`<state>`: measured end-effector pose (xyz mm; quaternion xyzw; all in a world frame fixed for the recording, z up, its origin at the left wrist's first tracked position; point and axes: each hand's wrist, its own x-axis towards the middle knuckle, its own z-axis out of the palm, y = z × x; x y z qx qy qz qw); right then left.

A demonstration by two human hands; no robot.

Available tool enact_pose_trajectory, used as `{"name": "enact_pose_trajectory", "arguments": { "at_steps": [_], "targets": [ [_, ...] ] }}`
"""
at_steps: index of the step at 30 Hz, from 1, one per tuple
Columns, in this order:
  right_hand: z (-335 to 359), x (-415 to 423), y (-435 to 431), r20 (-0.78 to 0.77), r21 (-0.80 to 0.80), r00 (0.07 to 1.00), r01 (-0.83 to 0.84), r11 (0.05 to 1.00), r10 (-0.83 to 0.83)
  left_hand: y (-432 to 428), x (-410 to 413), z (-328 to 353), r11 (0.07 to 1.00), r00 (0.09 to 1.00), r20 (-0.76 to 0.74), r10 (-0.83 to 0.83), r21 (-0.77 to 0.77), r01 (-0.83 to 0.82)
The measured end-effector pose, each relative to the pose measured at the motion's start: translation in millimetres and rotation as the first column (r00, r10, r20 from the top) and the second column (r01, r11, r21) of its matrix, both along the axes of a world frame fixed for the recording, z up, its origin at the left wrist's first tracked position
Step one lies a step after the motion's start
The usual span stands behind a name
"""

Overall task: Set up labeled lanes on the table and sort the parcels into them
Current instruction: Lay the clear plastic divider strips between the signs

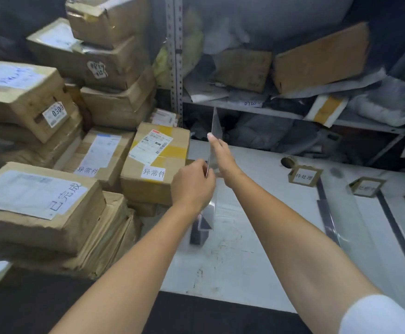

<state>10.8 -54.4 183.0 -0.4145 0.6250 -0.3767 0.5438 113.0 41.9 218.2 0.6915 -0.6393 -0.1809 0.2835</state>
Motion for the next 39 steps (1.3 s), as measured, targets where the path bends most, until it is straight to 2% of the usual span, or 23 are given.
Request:
{"name": "enact_pose_trajectory", "arguments": {
  "at_steps": [2,5,7,9,12,15,20,24,31,39],
  "targets": [
    [14.2,-11.2,-3.1,0.032,-0.026,0.998,0.05,0.998,-0.049,-1.4,-9.0,16.0,0.999,0.993,-0.111,-0.03,0.019,0.033],
    [28.0,-34.0,-2.7,0.035,-0.085,0.993,0.112,0.99,-0.109,-5.2,-24.4,33.0,0.981,0.892,-0.45,-0.034,0.158,0.117],
    [39.1,-60.9,4.3,0.039,-0.097,0.986,0.162,0.982,-0.159,-2.5,-44.7,42.5,0.917,0.799,-0.6,-0.045,0.293,0.272],
    [47.8,-90.3,12.4,0.041,-0.108,0.978,0.208,0.972,-0.205,4.2,-68.2,45.1,0.81,0.727,-0.686,-0.034,0.407,0.423],
    [54.2,-145.3,30.1,0.043,-0.129,0.96,0.279,0.951,-0.276,15.5,-112.1,43.9,0.677,0.681,-0.732,-0.008,0.497,0.543],
    [56.0,-203.5,53.6,0.067,-0.11,0.933,0.36,0.926,-0.355,28.1,-159.8,45.4,0.605,0.628,-0.775,-0.067,0.469,0.643],
    [52.8,-309.5,101.0,0.082,-0.105,0.905,0.424,0.9,-0.417,55.0,-256.1,44.6,0.511,0.617,-0.762,-0.196,0.457,0.727],
    [46.1,-394.6,136.4,0.069,-0.075,0.907,0.421,0.904,-0.416,83.6,-340.3,38.3,0.495,0.622,-0.747,-0.237,0.458,0.738],
    [35.4,-517.5,187.1,0.051,-0.024,0.911,0.411,0.911,-0.41,138.0,-469.0,22.1,0.493,0.645,-0.736,-0.205,0.492,0.718],
    [16.6,-593.8,205.4,-0.094,0.033,0.927,0.366,0.93,-0.362,150.2,-541.2,-0.6,0.479,0.671,-0.725,-0.156,0.538,0.693]
  ]
}}
